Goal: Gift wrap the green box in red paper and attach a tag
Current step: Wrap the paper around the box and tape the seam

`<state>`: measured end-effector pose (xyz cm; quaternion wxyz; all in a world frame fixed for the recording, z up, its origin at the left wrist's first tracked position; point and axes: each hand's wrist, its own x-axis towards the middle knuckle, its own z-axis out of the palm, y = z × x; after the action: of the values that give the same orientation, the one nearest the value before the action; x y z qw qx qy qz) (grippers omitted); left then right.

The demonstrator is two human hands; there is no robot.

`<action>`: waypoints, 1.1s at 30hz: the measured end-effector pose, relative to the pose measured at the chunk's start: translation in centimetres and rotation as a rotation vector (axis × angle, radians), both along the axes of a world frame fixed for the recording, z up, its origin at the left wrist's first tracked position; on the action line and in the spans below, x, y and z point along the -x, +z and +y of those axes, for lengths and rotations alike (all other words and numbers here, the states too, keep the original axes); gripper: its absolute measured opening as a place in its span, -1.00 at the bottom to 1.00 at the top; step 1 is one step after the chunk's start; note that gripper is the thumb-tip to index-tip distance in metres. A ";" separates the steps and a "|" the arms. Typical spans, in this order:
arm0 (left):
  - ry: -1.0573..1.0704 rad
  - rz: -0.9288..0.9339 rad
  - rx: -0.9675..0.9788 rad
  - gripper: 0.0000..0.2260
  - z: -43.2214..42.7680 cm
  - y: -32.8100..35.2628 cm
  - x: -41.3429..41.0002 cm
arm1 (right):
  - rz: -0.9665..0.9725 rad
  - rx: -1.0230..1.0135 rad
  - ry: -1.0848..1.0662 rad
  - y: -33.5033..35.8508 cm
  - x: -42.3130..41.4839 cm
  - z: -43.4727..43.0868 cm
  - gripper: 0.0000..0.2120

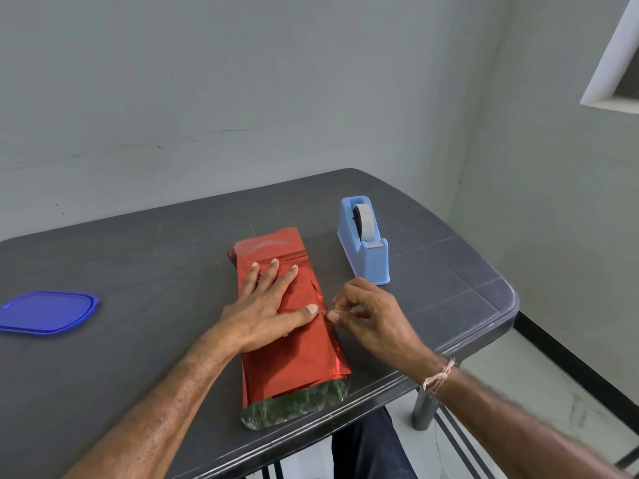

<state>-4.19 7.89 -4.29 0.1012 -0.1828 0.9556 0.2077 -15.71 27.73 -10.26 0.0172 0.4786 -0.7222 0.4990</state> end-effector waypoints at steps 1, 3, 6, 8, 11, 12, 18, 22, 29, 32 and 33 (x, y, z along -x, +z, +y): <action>0.000 -0.002 0.001 -0.18 0.0 0.0 0.0 | 0.017 0.004 -0.003 -0.1 -0.1 0.0 -0.82; -0.002 -0.008 -0.004 -0.14 0.0 0.0 0.0 | 0.059 0.005 -0.013 -0.3 -0.1 0.0 -0.81; 0.017 -0.002 -0.016 0.03 0.0 0.1 -0.2 | 0.034 -0.010 -0.023 -0.5 0.0 0.0 -0.77; 0.023 0.004 -0.017 0.07 0.0 0.0 -0.2 | -0.020 -0.029 -0.027 -0.4 0.2 0.0 -0.78; 0.012 0.003 -0.007 0.10 0.0 -0.1 -0.2 | -0.145 -0.111 -0.012 -0.1 0.6 -0.2 -0.82; 0.010 0.002 -0.006 0.13 0.0 -0.1 -0.2 | -0.194 -0.138 0.007 0.0 0.7 -0.3 -0.83; 0.037 0.004 -0.005 0.13 0.3 0.0 -0.2 | -0.326 -0.224 0.074 0.8 1.1 -0.7 -0.75; 0.051 0.008 0.003 0.05 0.5 0.0 -0.2 | -0.372 -0.231 0.098 0.8 1.1 -0.7 -0.67; 0.020 -0.019 0.032 0.12 0.3 0.1 -0.2 | -0.462 -0.286 0.207 2.0 1.6 0.3 -0.71; 0.005 -0.037 0.046 0.18 0.1 0.3 -0.2 | -0.512 -0.352 0.243 2.5 1.9 0.2 -0.66; 0.000 -0.042 0.052 0.19 0.1 0.3 -0.2 | -0.535 -0.378 0.252 2.7 2.1 0.2 -0.65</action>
<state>-4.02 8.01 -3.97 0.1164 -0.1898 0.9583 0.1791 -17.76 27.93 -7.55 -0.3231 0.4110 -0.7161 0.4625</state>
